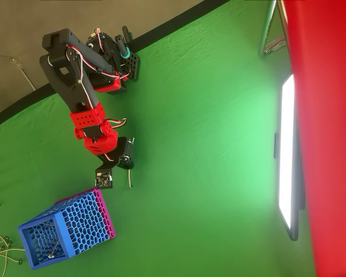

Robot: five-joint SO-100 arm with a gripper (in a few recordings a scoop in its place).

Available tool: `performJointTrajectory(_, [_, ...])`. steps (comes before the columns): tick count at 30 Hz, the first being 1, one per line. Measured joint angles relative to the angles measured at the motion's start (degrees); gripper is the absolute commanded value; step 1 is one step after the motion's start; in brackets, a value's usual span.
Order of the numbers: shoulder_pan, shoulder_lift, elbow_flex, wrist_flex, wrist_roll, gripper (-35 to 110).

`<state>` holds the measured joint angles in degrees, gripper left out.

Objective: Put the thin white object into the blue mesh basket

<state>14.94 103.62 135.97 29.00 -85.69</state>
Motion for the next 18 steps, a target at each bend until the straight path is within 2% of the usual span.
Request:
performJointTrajectory(9, [2.6, -3.1, -5.4, 3.5, -1.2, 12])
performJointTrajectory(18, [2.8, -11.9, -20.0, 14.4, 0.8, 14])
